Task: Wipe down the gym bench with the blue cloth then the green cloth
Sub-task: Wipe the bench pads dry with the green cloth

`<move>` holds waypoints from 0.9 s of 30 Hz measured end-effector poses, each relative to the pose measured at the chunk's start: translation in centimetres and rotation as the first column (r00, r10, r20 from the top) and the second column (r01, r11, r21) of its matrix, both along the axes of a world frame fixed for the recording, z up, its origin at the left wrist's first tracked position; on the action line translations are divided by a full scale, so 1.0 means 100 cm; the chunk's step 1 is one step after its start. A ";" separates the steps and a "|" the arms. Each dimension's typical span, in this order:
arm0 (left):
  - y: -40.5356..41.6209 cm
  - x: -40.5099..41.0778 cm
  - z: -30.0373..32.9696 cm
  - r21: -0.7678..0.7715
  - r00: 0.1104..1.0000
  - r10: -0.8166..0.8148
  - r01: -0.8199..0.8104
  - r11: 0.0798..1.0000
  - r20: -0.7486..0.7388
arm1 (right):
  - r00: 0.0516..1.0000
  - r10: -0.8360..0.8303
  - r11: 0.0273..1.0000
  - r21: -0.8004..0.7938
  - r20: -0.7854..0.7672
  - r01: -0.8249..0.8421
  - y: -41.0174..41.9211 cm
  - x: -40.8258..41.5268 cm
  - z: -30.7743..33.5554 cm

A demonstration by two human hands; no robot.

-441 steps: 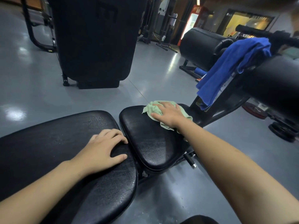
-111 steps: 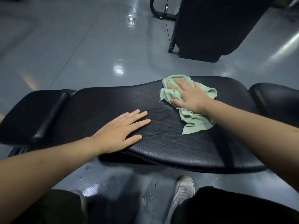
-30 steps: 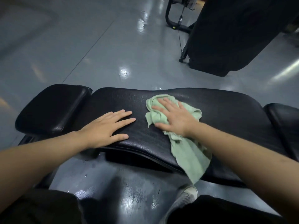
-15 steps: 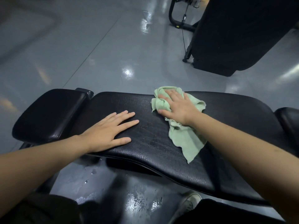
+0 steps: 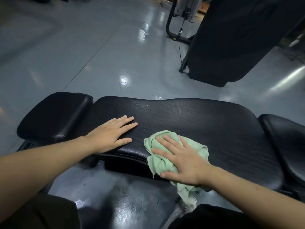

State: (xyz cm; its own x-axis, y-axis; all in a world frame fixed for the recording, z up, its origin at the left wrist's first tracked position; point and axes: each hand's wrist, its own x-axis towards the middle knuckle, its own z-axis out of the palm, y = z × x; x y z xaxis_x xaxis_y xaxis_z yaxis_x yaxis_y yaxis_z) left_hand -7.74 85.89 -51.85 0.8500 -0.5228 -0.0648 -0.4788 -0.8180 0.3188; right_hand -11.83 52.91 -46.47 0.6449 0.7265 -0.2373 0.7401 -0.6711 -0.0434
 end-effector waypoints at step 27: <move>0.023 0.011 -0.010 -0.073 1.000 0.008 -0.008 0.997 0.012 | 0.942 -0.311 0.950 0.010 0.123 0.312 0.052 0.187 -0.011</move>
State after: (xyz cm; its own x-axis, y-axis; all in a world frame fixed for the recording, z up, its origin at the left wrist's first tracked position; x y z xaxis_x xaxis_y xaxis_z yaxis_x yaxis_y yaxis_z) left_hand -6.62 88.21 -52.86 0.8547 -0.5189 -0.0159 -0.4766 -0.7965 0.3720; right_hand 6.89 58.15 -47.53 0.8630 0.4827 -0.1490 0.4932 -0.8689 0.0416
